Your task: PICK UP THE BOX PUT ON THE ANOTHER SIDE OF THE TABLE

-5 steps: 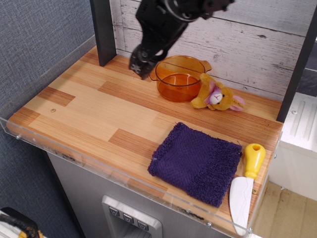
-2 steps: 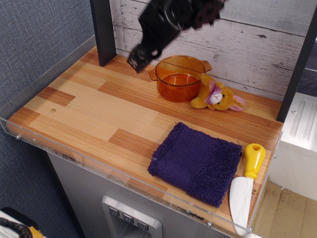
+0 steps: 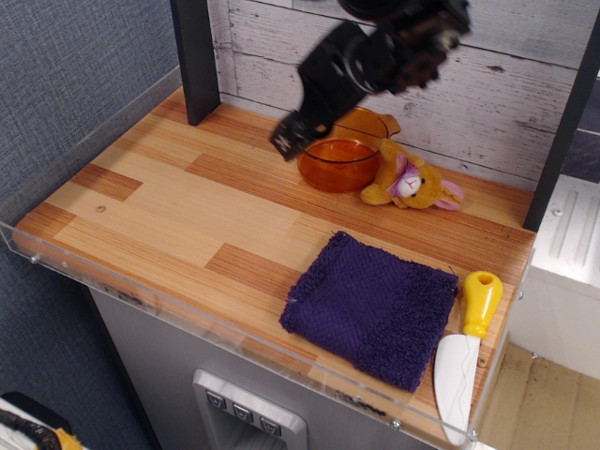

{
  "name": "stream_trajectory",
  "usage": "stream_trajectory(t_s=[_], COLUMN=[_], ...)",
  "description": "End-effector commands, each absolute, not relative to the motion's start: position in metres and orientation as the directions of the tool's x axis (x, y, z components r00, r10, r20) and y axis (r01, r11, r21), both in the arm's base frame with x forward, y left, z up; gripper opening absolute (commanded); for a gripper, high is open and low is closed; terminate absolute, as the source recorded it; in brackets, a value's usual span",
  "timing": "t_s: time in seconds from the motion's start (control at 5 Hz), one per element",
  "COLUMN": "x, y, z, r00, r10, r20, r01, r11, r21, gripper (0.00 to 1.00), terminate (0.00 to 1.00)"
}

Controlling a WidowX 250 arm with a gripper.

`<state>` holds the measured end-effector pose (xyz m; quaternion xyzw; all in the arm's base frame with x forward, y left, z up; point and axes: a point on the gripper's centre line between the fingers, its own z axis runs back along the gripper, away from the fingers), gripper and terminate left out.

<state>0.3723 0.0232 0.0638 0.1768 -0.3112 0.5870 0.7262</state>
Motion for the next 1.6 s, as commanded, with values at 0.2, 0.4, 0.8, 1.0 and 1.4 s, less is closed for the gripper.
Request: stream_trajectory(t_s=[0.2,0.4,0.8,1.0,1.4], x=[0.380,0.376,0.376,0.374,0.364], y=[0.000,-0.003,-0.014,-0.012,-0.010], z=[0.047,0.045,0.047,0.050,0.075], r00=[0.223,0.239,0.294,0.285,0.356], r10=[0.712,0.718,0.663,0.658,0.514], r20=[0.666,0.654,0.688,0.697,0.780], r01=[-0.934,-0.922,-0.878,-0.876,-0.756], r11=[0.351,0.378,0.471,0.474,0.650], r21=[-0.063,-0.078,-0.079,-0.090,-0.084], gripper=[1.00,1.00,0.00,0.00,0.00], terminate=[0.00,0.00,0.00,0.00,0.00])
